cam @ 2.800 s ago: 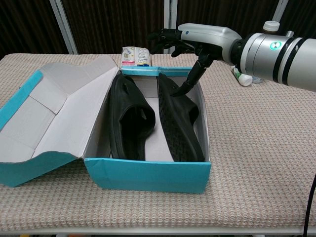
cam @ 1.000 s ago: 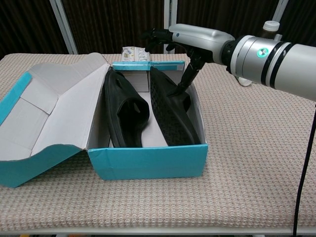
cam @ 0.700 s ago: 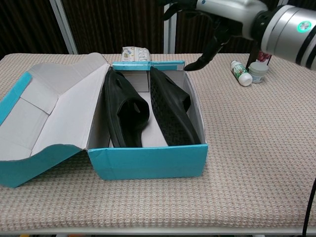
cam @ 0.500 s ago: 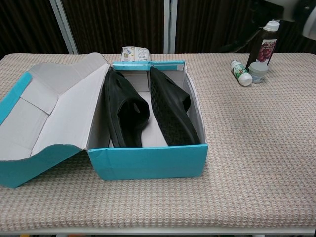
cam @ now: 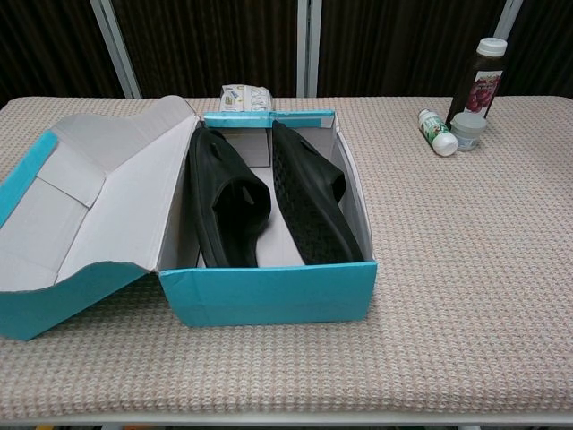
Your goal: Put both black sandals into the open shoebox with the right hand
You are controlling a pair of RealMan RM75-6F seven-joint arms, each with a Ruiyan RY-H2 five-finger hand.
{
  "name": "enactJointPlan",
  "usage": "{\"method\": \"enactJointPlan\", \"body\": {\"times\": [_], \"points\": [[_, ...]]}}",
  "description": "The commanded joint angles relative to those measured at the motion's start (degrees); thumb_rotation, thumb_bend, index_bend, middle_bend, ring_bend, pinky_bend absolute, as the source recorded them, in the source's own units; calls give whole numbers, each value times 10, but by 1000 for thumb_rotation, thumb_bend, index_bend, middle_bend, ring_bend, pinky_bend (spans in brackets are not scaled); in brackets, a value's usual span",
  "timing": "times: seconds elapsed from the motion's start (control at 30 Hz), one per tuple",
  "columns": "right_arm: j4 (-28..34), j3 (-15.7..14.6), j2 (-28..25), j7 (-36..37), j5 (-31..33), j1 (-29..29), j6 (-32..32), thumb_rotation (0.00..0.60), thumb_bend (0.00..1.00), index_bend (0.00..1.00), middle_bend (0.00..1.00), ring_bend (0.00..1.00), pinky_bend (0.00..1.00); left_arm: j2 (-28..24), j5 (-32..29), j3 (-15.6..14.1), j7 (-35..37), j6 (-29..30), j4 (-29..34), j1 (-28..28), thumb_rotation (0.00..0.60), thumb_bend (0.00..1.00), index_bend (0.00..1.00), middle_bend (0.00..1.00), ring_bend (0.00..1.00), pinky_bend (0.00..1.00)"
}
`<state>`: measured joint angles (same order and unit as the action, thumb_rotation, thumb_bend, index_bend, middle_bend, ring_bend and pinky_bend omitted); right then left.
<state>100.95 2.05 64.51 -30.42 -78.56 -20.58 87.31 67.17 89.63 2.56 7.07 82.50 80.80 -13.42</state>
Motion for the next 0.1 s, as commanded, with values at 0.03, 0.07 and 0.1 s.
{"method": "enactJointPlan", "body": {"times": [0.03,0.07,0.1], "points": [[-18,-25,10,9,-15,42,30,600,70,1,0,0,0,2,1,1,-21,1,-5,-1,600,191,217,210,142,203],[-24,-28,13,15,-17,48,32,600,70,1,0,0,0,4,1,1,-26,3,-7,0,600,191,217,210,142,203],[-32,-30,18,23,-19,55,33,600,71,0,0,0,0,7,0,2,-29,6,-10,1,600,191,217,210,142,202]]}}
